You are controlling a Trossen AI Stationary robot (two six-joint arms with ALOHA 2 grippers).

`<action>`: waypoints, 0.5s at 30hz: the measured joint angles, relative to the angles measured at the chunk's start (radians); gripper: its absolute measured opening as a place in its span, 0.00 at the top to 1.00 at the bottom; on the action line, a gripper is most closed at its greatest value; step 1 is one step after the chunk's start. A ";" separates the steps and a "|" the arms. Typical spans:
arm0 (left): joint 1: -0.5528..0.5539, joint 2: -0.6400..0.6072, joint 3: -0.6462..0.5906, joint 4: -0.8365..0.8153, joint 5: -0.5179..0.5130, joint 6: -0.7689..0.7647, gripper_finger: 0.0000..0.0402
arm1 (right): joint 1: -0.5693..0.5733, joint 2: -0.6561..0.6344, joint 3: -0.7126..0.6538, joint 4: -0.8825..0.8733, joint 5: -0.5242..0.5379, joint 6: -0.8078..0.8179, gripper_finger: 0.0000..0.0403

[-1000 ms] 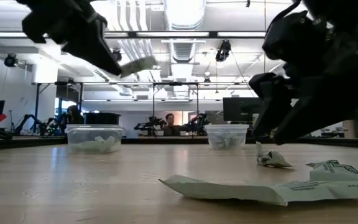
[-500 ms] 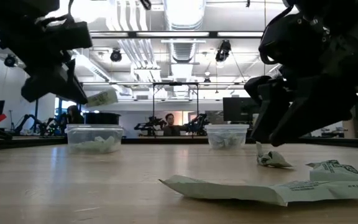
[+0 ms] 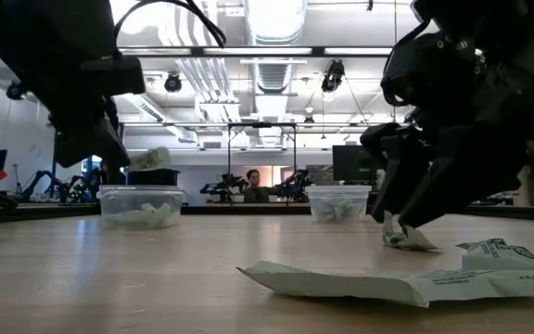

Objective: Pick and place items into bin
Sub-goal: Put the stevia packet into the left transparent bin, then put the stevia packet into the right transparent bin

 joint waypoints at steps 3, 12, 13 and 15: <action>0.000 0.000 0.009 0.021 0.000 0.046 1.00 | 0.000 0.001 0.000 -0.002 -0.004 0.001 0.68; 0.000 0.000 0.016 0.042 -0.009 0.080 0.79 | 0.000 0.002 0.000 -0.002 -0.027 -0.006 0.75; 0.000 0.000 0.018 0.042 -0.013 0.080 0.77 | 0.000 0.002 0.000 -0.002 -0.027 -0.013 0.76; 0.000 0.000 0.022 0.042 -0.017 0.080 0.73 | 0.000 0.002 0.000 -0.003 -0.027 -0.023 0.79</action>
